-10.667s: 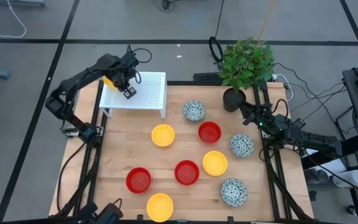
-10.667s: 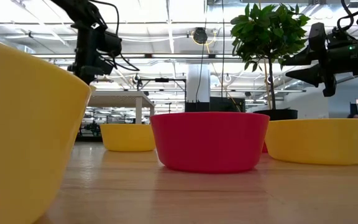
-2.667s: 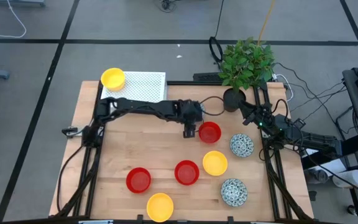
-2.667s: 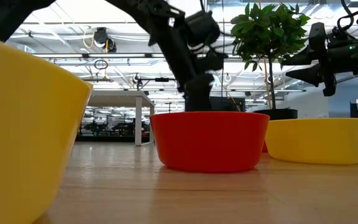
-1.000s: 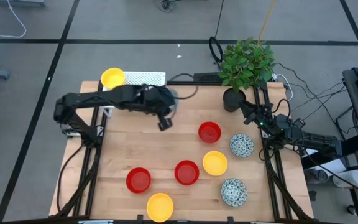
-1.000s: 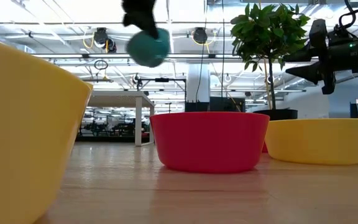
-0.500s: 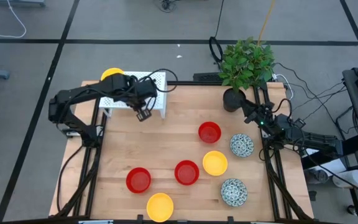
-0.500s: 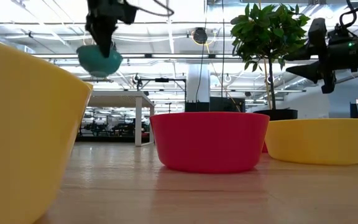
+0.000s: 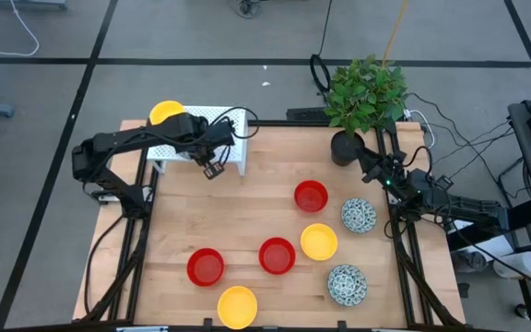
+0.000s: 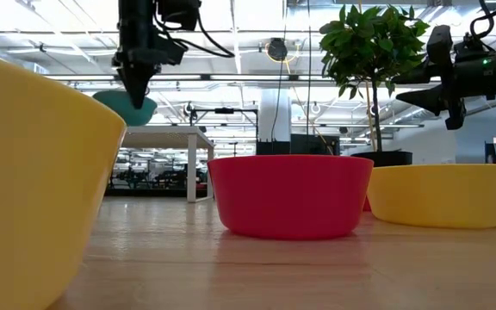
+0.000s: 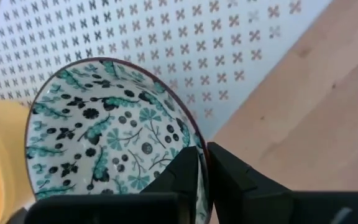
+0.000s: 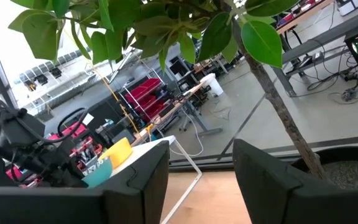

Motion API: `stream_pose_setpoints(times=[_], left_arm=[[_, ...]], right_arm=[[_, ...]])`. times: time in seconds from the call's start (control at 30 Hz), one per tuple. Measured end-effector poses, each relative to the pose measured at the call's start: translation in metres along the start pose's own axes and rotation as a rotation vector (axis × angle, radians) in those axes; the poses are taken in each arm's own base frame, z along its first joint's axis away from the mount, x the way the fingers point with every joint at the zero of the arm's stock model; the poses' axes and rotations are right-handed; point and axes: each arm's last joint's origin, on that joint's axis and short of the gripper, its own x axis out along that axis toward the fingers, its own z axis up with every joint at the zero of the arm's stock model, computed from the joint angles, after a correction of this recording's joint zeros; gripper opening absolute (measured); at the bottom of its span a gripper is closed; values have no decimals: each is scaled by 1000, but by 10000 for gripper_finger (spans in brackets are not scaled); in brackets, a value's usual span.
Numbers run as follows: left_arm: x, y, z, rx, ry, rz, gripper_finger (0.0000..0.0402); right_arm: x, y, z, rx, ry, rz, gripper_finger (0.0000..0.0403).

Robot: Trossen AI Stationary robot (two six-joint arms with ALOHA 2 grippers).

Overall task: Pick & Place Mini bowls
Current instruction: Put the white patterned bowl on the shelf

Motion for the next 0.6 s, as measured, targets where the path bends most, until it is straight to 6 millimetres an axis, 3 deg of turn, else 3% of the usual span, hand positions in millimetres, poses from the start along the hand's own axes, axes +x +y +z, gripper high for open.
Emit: stream_pose_setpoints(times=[0.27, 0.6], left_arm=[[0, 2, 0, -80, -11, 68, 28], [0, 4, -3, -86, 7, 102, 138]], right_arm=[[0, 0, 0, 0, 0, 0, 164], [0, 0, 0, 0, 1, 0, 164]])
